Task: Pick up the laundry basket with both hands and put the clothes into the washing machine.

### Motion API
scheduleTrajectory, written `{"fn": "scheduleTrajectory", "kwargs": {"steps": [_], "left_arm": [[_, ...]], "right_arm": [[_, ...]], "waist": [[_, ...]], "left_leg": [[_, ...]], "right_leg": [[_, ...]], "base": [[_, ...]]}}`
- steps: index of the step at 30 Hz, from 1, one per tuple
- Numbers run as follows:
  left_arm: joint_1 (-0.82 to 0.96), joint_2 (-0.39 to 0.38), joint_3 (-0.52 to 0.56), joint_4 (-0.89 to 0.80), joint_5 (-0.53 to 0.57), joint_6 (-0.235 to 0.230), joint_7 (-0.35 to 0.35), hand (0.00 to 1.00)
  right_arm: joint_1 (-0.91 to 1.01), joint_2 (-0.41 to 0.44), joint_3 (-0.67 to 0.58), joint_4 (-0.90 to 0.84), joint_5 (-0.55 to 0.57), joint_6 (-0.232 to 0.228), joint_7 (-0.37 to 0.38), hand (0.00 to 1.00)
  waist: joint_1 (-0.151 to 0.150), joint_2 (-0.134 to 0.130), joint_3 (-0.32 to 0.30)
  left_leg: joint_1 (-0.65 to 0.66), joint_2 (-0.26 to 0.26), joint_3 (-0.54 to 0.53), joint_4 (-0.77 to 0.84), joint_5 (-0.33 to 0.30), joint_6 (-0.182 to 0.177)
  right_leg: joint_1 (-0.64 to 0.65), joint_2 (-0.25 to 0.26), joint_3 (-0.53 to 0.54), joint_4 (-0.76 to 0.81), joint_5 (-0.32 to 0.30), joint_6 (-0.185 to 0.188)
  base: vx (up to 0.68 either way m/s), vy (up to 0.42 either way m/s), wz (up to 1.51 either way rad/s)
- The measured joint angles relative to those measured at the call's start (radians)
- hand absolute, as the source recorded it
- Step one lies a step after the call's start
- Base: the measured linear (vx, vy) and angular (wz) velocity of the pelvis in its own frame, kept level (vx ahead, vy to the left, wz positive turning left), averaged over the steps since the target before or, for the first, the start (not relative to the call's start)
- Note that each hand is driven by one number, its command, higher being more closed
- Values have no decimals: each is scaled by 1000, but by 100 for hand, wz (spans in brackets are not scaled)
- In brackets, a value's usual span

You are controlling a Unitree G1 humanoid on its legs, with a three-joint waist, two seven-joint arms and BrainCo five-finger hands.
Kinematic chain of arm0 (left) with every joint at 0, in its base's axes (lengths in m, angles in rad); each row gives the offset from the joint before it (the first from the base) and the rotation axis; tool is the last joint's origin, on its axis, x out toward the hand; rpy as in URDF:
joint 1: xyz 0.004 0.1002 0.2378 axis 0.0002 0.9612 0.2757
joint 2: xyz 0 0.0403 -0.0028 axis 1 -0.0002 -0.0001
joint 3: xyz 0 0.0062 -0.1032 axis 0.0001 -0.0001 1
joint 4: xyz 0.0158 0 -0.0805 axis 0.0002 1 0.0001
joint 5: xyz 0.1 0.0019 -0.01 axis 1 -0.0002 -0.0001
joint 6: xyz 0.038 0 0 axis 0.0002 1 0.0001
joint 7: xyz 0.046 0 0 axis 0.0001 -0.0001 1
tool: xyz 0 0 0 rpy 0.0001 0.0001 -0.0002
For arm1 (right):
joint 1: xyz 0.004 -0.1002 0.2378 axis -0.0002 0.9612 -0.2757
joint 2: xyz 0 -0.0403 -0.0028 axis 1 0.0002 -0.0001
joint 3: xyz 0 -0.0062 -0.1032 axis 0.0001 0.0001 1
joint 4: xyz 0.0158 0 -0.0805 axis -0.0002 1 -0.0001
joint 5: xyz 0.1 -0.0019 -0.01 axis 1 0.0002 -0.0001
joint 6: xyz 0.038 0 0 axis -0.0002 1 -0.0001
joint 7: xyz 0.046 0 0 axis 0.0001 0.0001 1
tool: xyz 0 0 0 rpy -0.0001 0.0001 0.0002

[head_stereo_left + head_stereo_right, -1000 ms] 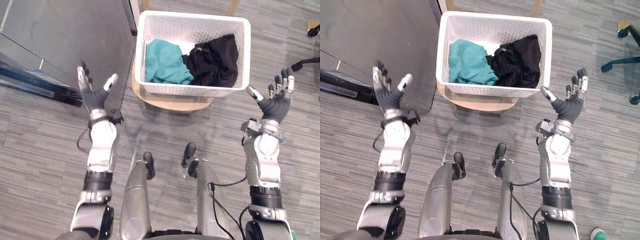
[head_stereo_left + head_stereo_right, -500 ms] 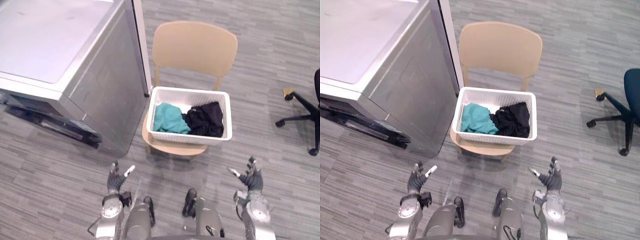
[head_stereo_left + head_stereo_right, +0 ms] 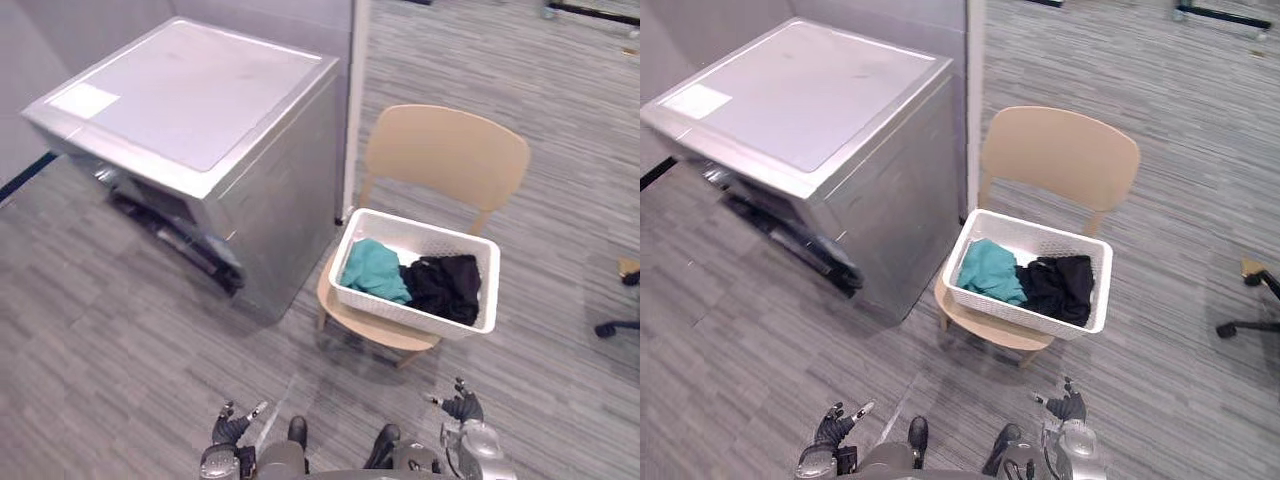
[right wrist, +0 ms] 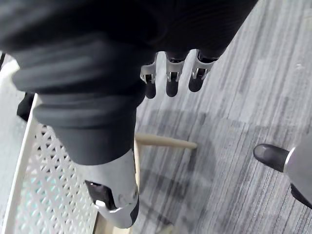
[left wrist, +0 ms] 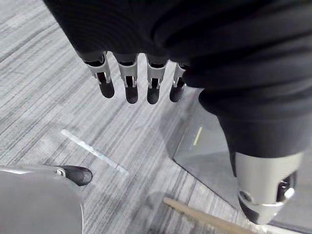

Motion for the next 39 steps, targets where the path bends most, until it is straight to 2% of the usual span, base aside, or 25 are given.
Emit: {"fn": "scheduleTrajectory", "kwargs": {"steps": [2, 3, 5, 6, 8, 10, 11, 12, 13, 14, 15, 17, 19, 21, 22, 24, 25, 28, 29, 30, 32, 36, 37, 38, 39], "left_arm": [[-9, -3, -11, 1, 0, 0, 2, 0], [-21, -5, -5, 14, 0, 1, 4, 0], [-39, -4, -3, 36, 2, 4, 16, 0], [-39, -5, -3, 40, 3, 4, 20, 0], [-38, -8, 1, 48, 6, 0, 21, 0], [-35, -5, 1, 50, 14, 0, 19, 0], [-33, -10, 5, 52, 20, -2, 17, 0], [-34, -8, 5, 52, 21, -2, 18, 0], [-33, -7, 4, 53, 22, -1, 18, 0], [-31, -4, 4, 57, 27, 0, 18, 0], [-31, 4, 4, 56, 28, 0, 19, 0], [-22, 21, 4, 56, 29, 0, 20, 0], [-25, 20, 5, 56, 30, -1, 20, 0], [-32, 21, 5, 58, 37, 0, 20, 0], [-34, 24, 5, 58, 41, -2, 19, 0], [-32, 23, 6, 58, 53, -2, 19, 0], [-33, 21, 7, 57, 63, -2, 19, 0], [-34, 0, 44, 33, 71, -8, 17, 0], [-34, -12, 65, 12, 71, -9, 17, 0], [-34, -25, 75, -5, 70, -10, 17, 0], [-38, -38, 70, -12, 69, -15, 16, 0], [-45, -65, 70, -9, 69, -21, 16, 0], [-43, -69, 70, 1, 69, -20, 17, 0], [-35, -78, 70, 14, 69, -20, 17, 0], [-36, -76, 70, 22, 69, -20, 16, 0]], "right_arm": [[-8, -6, -12, 9, 1, -1, -1, 0], [-20, -12, -14, 28, 1, -1, -4, 0], [-27, -23, -14, 44, 1, 1, -4, 0], [-26, -24, -16, 45, 2, 2, -4, 0], [-25, -24, -24, 57, 2, 8, -3, 0], [-27, -2, -25, 67, 2, 8, -1, 0], [-26, 4, -23, 70, 2, 10, 0, 0], [-26, 3, -22, 71, 2, 13, 1, 0], [-26, 1, -20, 70, 2, 15, 1, 0], [-32, -1, -13, 67, 1, 16, 0, 0], [-40, 1, 6, 66, 2, 16, 1, 0], [-46, 5, 30, 62, 5, 16, 4, 0], [-38, 2, 29, 31, 8, 16, 3, 0], [-36, -1, 30, 4, 8, 15, 3, 0], [-20, -1, 39, -15, 8, 12, 4, 0], [-2, -1, 58, -18, 8, 12, 12, 0], [4, -1, 65, -24, 8, 12, 24, 0], [20, 12, 83, -112, 7, 12, 40, 0], [22, 9, 95, -155, 7, 8, 41, 0], [23, 15, 97, -187, 8, 7, 40, 0], [21, 25, 105, -214, 8, 2, 39, 0], [20, 35, 88, -225, 8, 6, 39, 0], [22, 39, 88, -222, 8, 6, 39, 0], [21, 33, 89, -210, 8, 7, 41, 0], [15, 30, 91, -201, 7, 8, 41, 0]], "waist": [[-3, 2, 1], [0, 2, 0], [-22, -5, 3], [-34, 4, 1], [-40, 5, 7], [-33, -7, 7], [-32, -15, 14], [-36, -17, 19], [-41, -15, 21], [-54, -2, 32], [-63, 3, 54], [-80, 0, 71], [-84, -4, 83], [-91, -4, 95], [-96, -14, 96], [-110, -19, 94], [-109, -15, 96], [-82, 2, 96], [-76, 9, 99], [-71, 10, 100], [-52, -3, 104], [-50, 8, 96], [-49, 24, 87], [-46, 49, 74], [-44, 50, 72]], "left_leg": [[-23, 20, 163, -20, 14, 17], [-36, 51, 413, 2, -24, 74], [-38, 94, 698, 61, -68, 133], [-20, 114, 765, 70, -63, 130], [6, 95, 739, 59, -36, 126], [-4, 68, 706, 88, -75, 144], [-12, 53, 688, 132, -133, 144], [-10, 25, 666, 164, -170, 148], [-5, 11, 657, 168, -181, 156], [2, 2, 634, 178, -194, 163], [24, -1, 613, 176, -202, 165], [55, -16, 580, 153, -201, 165], [66, -30, 553, 147, -203, 161], [69, -36, 523, 147, -205, 159], [76, -53, 489, 151, -205, 158], [80, -58, 432, 187, -228, 129], [75, -44, 413, 216, -245, 104], [-13, 50, 418, 451, -252, 82], [-68, 105, 418, 609, -227, 73], [-100, 146, 419, 728, -161, 73], [-119, 173, 416, 777, -166, 87], [-113, 178, 357, 473, -174, 61], [-85, 164, 304, 309, -125, 10], [-64, 168, 251, 204, 3, -13], [-46, 168, 248, 180, -27, -10]], "right_leg": [[9, -17, -76, -17, 0, -14], [11, -35, -117, -18, 6, -15], [31, -76, -189, -15, 13, -4], [49, -87, -216, -14, 21, 11], [83, -96, -229, -21, 48, 58], [97, -133, -238, -1, 46, 72], [96, -182, -230, 70, 28, 98], [78, -250, -181, 178, 16, 95], [48, -278, -134, 251, 5, 42], [-22, -281, 12, 393, -18, -38], [-76, -225, 153, 480, -46, -4], [-122, -123, 271, 472, -88, 41], [-171, -50, 308, 383, -103, 45], [-210, 15, 364, 233, -82, 64], [-213, 45, 427, 121, -15, 43], [-190, 50, 439, 106, 50, -3], [-173, 55, 426, 104, 70, -3], [-128, 91, 377, 87, 35, -20], [-97, 105, 359, 87, 20, -32], [-56, 111, 357, 81, 4, -47], [-2, 109, 371, 44, 0, -49], [23, 95, 380, 8, 4, -43], [22, 102, 382, 1, 2, -27], [17, 126, 395, -4, -5, -8], [15, 131, 404, -2, -11, 5]], "base": [[-153, 88, 119], [-96, 134, 90], [-53, 192, 122], [43, 247, 131], [63, 214, 83], [14, 236, 52], [16, 228, 54], [37, 256, 53], [62, 247, 55], [102, 248, 49], [91, 149, 49], [92, 81, 51], [117, 46, 53], [178, -8, 69], [225, -53, 81], [304, -140, 101], [304, -177, 79], [274, -196, 33], [265, -218, 14], [269, -184, 5], [223, -70, -22], [184, 20, -8], [174, 126, -20], [177, 161, -28], [202, 221, -20]]}}
